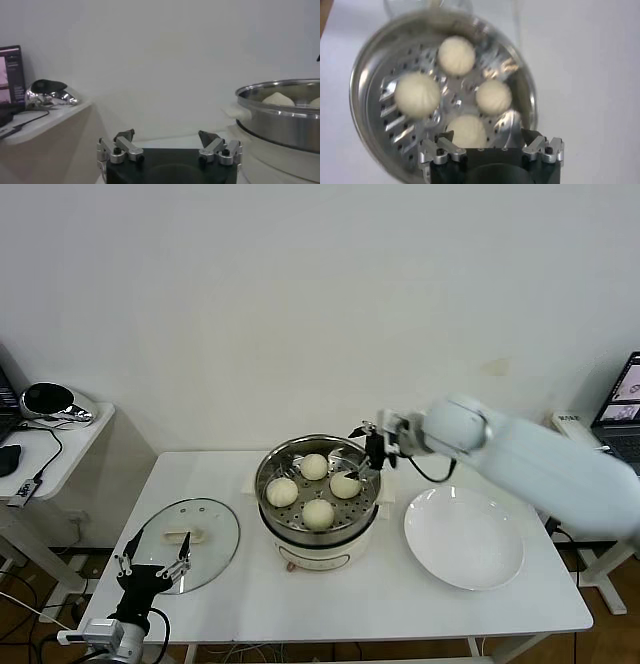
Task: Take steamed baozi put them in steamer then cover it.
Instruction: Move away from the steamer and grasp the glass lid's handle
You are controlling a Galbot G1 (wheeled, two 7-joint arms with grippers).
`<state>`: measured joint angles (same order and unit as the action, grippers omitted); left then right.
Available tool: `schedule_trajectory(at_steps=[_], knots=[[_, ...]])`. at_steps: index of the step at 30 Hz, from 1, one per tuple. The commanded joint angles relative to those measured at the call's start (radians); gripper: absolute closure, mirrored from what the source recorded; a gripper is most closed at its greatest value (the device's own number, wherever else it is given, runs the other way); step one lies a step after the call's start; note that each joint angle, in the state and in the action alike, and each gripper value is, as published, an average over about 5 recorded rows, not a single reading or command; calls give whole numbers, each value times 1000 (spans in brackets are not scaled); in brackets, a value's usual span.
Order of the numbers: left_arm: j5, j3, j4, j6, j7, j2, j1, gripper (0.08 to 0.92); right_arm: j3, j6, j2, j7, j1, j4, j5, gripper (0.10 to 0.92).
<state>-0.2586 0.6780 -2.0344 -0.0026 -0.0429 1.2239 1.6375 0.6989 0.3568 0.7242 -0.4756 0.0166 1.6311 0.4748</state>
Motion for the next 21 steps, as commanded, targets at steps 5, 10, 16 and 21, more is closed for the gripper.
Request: schedule_trajectory(at_steps=[5,10,16,21], knots=[[97,-21,43,-138,-64,58,-10,177,-1225,-595,158,311,-1347,191,-251,203],[362,-16,105,-169,-152,75,-7,177,-1462,-640,433,276,-1484,210,-293,203],[839,39,159,-194,-177,71,16,177,-1598,-531,655,317,-1566,305,-314,203],[1111,99,211,-197,-126,-11,34,177,-1645,-480,692,403,-1620,327,-331,203]])
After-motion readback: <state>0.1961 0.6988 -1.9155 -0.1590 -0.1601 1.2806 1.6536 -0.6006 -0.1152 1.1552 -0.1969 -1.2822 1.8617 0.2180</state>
